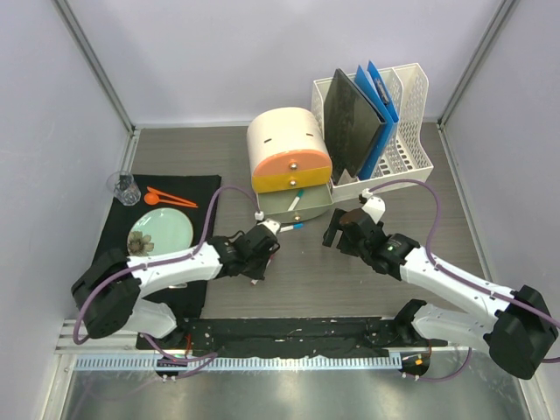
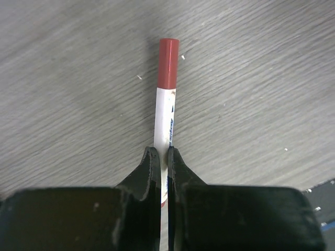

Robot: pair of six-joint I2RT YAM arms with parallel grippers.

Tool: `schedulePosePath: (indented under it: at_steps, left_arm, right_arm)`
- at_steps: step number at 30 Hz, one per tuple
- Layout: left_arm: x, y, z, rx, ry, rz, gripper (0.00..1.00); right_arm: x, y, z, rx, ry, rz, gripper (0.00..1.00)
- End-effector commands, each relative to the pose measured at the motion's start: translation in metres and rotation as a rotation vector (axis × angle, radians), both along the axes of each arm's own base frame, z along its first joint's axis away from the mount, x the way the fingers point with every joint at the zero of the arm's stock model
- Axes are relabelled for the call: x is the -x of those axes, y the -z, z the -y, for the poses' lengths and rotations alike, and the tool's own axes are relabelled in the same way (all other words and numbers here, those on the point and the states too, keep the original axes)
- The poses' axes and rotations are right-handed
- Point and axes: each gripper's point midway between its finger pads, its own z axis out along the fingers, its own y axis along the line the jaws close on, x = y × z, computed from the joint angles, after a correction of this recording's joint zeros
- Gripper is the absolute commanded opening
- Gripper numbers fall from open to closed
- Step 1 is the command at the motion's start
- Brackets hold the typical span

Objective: Organize the desk
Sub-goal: Pick up the stationery from the center of the board, then place the stationery in the drawer.

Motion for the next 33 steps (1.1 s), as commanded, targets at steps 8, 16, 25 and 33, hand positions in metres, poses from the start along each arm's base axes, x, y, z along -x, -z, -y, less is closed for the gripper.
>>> schedulePosePath:
  at_steps: [8, 16, 25, 33]
  left_arm:
    - [-0.027, -0.099, 0.017, 0.100, 0.100, 0.221, 0.00]
    - [-0.065, -0.162, 0.021, 0.080, 0.176, 0.504, 0.00]
    - [-0.113, -0.177, 0.051, 0.001, 0.375, 0.624, 0.00]
    - [-0.153, -0.174, 0.064, -0.016, 0.446, 0.626, 0.00]
  right_arm:
    - [-0.007, -0.011, -0.003, -0.034, 0.027, 0.040, 0.91]
    - [-0.006, -0.012, 0.000, -0.036, 0.034, 0.050, 0.91]
    - [-0.003, -0.012, 0.004, -0.037, 0.043, 0.057, 0.91]
    - [-0.002, -0.011, 0.010, -0.026, 0.057, 0.062, 0.91]
